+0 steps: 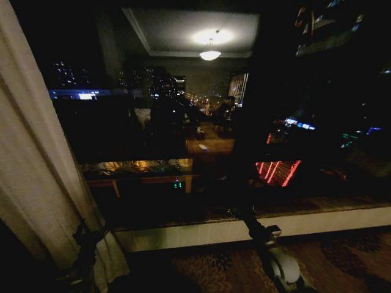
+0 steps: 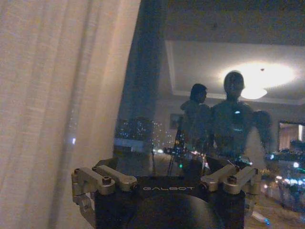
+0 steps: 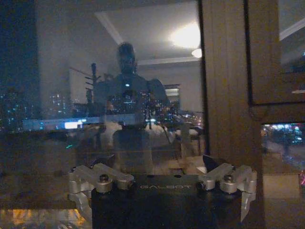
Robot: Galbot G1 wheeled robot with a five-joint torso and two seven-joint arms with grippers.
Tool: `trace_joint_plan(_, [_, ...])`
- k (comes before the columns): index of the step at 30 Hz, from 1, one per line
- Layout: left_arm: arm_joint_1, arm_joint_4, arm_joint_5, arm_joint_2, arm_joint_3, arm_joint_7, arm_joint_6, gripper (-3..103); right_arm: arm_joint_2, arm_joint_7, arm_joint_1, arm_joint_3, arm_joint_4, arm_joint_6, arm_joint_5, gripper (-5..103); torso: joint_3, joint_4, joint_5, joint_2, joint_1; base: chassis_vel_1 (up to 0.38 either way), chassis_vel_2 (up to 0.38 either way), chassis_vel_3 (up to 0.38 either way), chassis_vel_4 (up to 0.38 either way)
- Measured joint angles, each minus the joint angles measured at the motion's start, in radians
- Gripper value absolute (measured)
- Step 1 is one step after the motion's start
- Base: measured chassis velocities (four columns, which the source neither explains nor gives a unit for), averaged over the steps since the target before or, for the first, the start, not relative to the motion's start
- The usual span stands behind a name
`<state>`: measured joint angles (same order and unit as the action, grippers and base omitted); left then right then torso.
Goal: Open the curtains by pulling them apart, changing their state from closed to fully open.
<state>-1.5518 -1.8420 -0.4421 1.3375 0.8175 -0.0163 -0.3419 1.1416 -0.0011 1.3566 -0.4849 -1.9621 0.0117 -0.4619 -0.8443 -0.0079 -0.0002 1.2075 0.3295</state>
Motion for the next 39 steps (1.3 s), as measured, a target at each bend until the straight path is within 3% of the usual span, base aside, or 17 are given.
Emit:
trace_joint_plan(15, [0.000, 0.000, 0.000, 0.000, -0.001, 0.000, 0.000, 100, 0.000, 0.000, 0.000, 0.000, 0.000, 0.000, 0.000, 100, 0.000, 0.0000, 0.0002, 0.000, 0.000, -0.247, -0.245, 0.257, 0.255])
trace_joint_plan(39, [0.000, -0.001, 0.000, 0.000, 0.000, -0.001, 0.000, 100, 0.000, 0.000, 0.000, 0.000, 0.000, 0.000, 0.000, 100, 0.000, -0.0001, 0.0003, 0.000, 0.000, -0.355, -0.348, 0.350, 0.353])
